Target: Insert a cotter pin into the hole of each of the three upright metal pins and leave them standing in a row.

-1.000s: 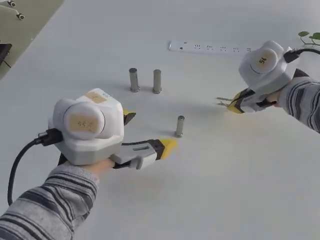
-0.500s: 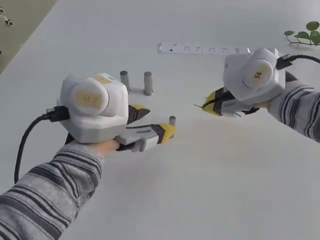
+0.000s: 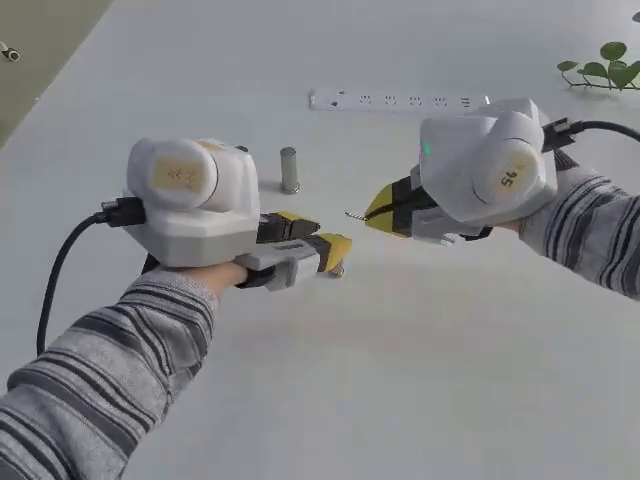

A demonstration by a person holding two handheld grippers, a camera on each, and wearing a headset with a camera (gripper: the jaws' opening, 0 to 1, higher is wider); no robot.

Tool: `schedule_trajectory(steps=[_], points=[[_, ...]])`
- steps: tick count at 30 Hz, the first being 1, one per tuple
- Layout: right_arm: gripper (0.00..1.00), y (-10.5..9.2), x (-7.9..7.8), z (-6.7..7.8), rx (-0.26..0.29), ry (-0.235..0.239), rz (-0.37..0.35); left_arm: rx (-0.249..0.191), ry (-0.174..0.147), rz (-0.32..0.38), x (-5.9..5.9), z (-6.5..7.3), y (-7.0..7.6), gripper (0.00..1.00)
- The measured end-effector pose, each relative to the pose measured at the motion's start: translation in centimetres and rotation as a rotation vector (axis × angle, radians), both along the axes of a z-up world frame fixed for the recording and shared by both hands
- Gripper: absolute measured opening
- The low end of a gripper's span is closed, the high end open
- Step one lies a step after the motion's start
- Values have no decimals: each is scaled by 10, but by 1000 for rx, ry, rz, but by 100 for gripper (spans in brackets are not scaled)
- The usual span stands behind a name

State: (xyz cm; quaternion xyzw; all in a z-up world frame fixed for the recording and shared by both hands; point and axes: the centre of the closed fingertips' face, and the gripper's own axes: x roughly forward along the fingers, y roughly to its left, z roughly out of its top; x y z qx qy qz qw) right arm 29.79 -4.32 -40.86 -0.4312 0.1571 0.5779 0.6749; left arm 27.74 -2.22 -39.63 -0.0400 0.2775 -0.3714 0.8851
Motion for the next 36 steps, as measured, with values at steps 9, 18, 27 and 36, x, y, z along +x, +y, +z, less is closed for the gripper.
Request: schedule_trajectory(steps=[9,18,27,36], points=[[0,9,-10,10,23,-16,43,-111,40,41,5,11,-2,10],[0,13,-16,18,50,-23,52,-144,57,37,1,14,-7,0],[0,13,-18,20,66,-11,37,-153,65,33,-2,15,-8,0],[0,13,-17,22,111,68,-25,-134,-4,-1,-3,19,-9,0]])
